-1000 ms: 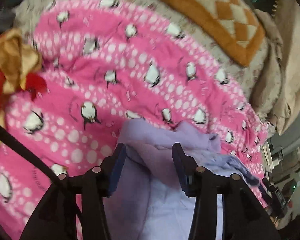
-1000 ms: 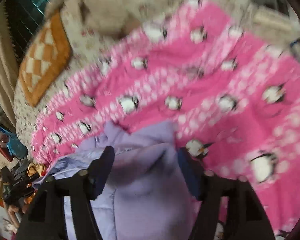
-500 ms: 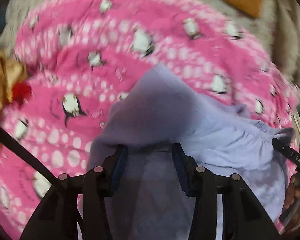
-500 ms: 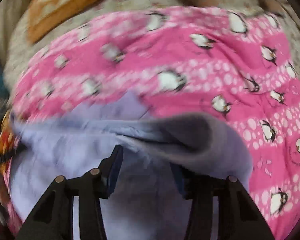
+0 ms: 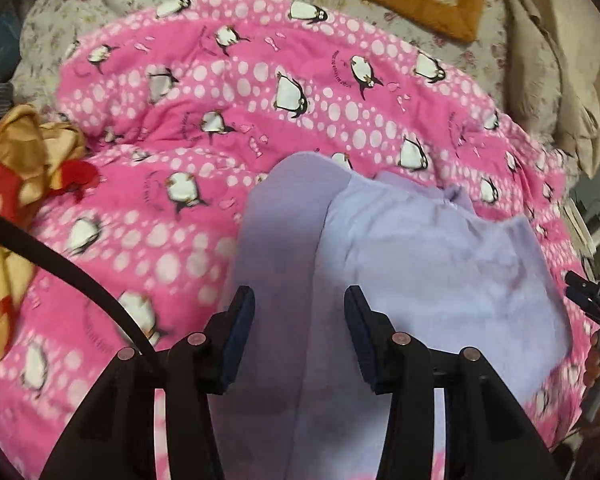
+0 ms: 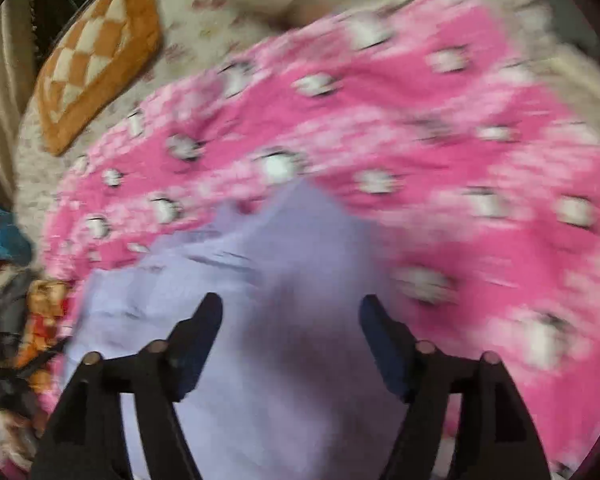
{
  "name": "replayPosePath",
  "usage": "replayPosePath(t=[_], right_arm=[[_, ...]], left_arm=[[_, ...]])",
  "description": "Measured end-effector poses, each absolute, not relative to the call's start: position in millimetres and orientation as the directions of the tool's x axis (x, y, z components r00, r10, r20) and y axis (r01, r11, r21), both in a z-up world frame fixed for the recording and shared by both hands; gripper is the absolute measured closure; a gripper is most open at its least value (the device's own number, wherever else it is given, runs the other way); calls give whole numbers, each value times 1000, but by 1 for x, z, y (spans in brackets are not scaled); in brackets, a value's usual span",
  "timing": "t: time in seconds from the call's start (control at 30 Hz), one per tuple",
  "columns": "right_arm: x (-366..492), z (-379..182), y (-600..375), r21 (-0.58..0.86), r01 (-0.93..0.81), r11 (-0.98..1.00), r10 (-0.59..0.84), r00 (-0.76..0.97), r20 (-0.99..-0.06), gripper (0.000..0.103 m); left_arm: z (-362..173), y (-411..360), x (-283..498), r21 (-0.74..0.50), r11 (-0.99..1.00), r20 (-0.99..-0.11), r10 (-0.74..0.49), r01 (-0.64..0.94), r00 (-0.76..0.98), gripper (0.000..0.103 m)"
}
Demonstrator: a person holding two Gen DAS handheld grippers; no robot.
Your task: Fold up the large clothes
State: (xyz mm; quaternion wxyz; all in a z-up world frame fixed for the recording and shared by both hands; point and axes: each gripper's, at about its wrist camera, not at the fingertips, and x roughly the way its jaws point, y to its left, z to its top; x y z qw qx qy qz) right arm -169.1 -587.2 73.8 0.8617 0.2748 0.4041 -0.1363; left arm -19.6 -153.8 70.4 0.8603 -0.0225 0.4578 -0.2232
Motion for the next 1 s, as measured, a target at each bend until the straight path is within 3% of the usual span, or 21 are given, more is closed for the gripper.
replayPosePath(t=[0.07,0.13,0.17,0.27,0.37,0.4,0.63,0.77,1.0], right_arm=[[-199,69,-599,334,515,790,-65,611,-789,23],[-214,51,-605,358,529,769,-11,572,-820,24],[-218,44,-608,375,527,763,23,557,-830,29],[-226,36,-593,434,446,783,101,597,-796,80],[-233,53,-577,378,427,821,54,602,-797,89],[-241,60,-576,383,415,825,51,622,-782,98],[-262,48,-573,333,442,833,20,578,-816,96],[-269,82,-566,317,474,822,-57,621,-781,69],[-210,114,-490,276,259,926,41,659,-751,70]], left_arm=[[67,-141,-31,-250,907,-780,-397,340,484,86],[58,-130,-39,-283,910,-782,-401,302,477,85],[54,-126,-43,-298,910,-783,-406,289,472,83],[48,-123,-52,-287,921,-810,-381,265,446,81],[47,-119,-63,-286,920,-823,-378,267,423,81],[47,-118,-66,-283,919,-823,-379,274,424,81],[60,-129,-78,-210,940,-816,-319,267,482,81],[77,-145,-81,-181,944,-784,-308,276,539,81],[75,-171,-73,-166,947,-761,-302,276,574,81]])
